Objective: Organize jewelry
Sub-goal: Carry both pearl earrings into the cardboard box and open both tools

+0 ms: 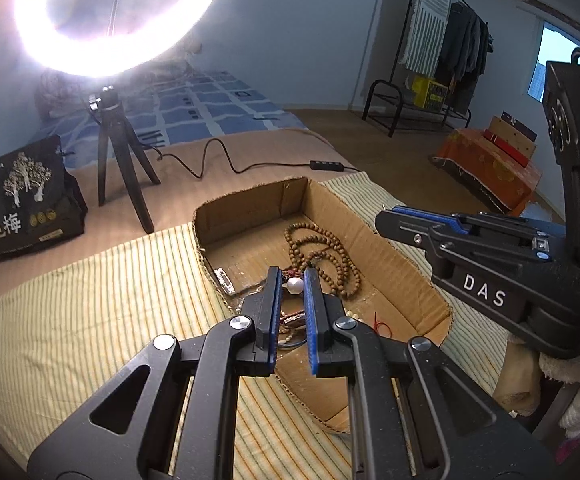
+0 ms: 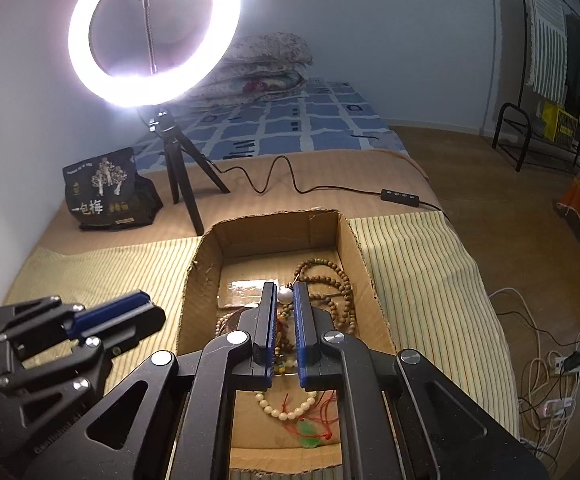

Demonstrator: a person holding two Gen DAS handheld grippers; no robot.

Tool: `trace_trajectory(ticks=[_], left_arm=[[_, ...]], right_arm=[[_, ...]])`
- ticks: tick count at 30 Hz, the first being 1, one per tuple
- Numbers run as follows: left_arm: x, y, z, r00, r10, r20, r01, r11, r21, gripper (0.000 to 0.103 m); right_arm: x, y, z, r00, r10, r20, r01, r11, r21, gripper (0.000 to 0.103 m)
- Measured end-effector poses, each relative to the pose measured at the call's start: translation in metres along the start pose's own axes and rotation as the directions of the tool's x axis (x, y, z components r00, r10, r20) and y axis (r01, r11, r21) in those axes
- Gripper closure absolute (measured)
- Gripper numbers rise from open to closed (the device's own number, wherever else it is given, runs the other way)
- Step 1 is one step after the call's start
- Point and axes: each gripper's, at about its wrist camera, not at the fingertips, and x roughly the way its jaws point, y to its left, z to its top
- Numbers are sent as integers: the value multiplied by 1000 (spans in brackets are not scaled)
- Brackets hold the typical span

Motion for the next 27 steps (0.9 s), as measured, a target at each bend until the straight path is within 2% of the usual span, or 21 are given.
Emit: trace_trajectory(ticks=[12,23,24,25,27], left_arm=[[10,-4,-1,999,-26,-29,26,1000,-6,94],[13,-5,-2,999,-23,-44,23,1000,2,93],[14,-5,-2,999,-22,-47,22,1000,3,87],[14,-5,-2,999,-22,-47,22,1000,3,72],[13,-6,-2,999,-22,-37,22,1000,1,64]], right_arm=[[12,-12,-1,1000,-6,-21,6,999,31,96],[15,-14,-1,999,-28,-31,29,999,29,96],[15,-14,-1,999,-28,-32,28,999,30,96],[15,-15,-1,999,-28,-33,29,999,30,96],[16,-14,-1,999,-32,-35,33,999,28,96]])
